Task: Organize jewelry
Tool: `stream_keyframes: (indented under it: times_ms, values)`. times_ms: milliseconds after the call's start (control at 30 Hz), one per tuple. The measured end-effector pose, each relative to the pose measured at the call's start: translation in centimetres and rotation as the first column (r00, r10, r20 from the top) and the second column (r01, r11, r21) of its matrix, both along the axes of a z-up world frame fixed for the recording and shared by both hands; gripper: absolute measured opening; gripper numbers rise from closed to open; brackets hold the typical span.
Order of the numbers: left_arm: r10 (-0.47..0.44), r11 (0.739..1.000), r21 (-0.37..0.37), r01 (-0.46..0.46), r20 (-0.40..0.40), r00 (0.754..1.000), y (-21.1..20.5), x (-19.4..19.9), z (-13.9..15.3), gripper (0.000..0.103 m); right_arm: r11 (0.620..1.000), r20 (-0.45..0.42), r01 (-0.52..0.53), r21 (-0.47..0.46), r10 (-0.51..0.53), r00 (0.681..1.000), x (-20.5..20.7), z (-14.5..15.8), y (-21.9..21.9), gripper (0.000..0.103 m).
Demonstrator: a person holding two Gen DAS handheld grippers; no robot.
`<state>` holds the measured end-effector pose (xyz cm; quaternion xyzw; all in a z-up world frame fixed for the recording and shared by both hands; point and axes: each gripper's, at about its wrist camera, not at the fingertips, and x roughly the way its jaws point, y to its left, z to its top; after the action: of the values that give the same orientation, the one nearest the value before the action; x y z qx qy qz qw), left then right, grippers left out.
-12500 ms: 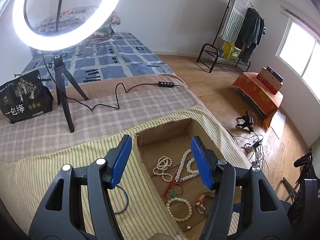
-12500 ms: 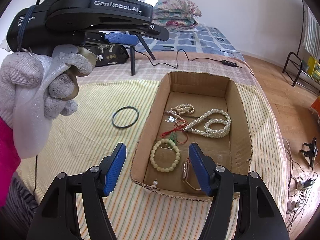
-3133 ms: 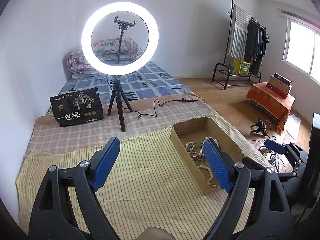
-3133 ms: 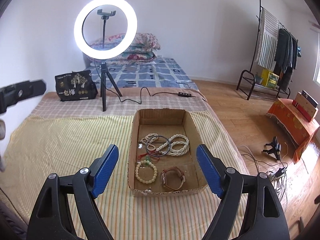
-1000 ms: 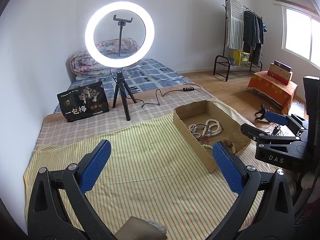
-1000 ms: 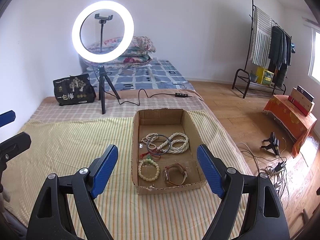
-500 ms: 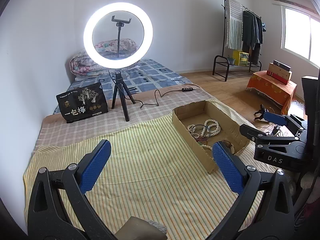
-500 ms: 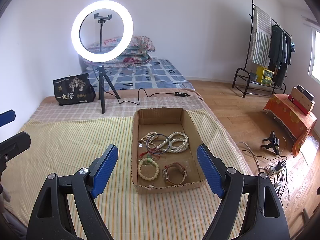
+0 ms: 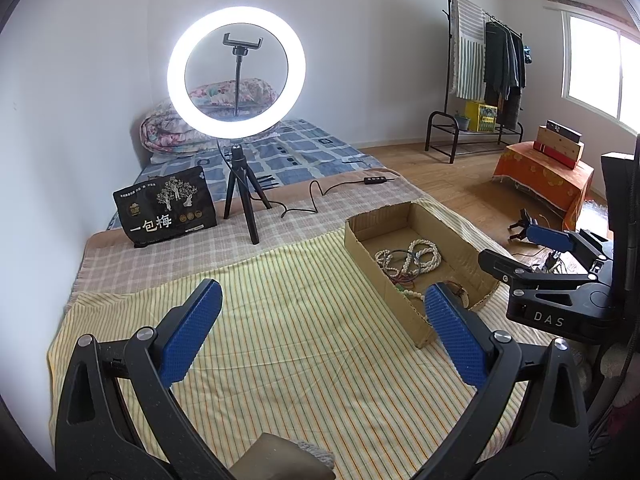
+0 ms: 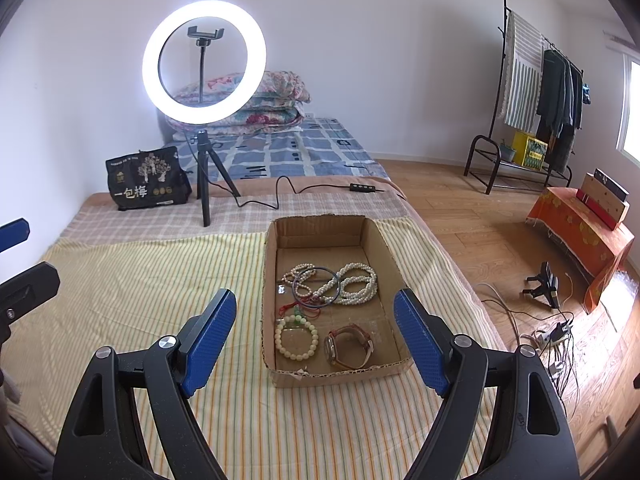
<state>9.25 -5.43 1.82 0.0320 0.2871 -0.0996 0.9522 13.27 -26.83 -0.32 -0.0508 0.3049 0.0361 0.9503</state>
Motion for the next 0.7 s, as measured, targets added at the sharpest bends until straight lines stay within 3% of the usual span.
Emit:
stream_keyframes:
  times_ms: [700]
  values:
    - [0.006, 1.0, 0.011, -0.006, 0.007, 1.0, -0.8, 0.08, 0.32, 0.103, 1.0, -0.007, 0.0, 0.0, 0.0, 1.0, -0.04, -0.38, 0.02, 0.081]
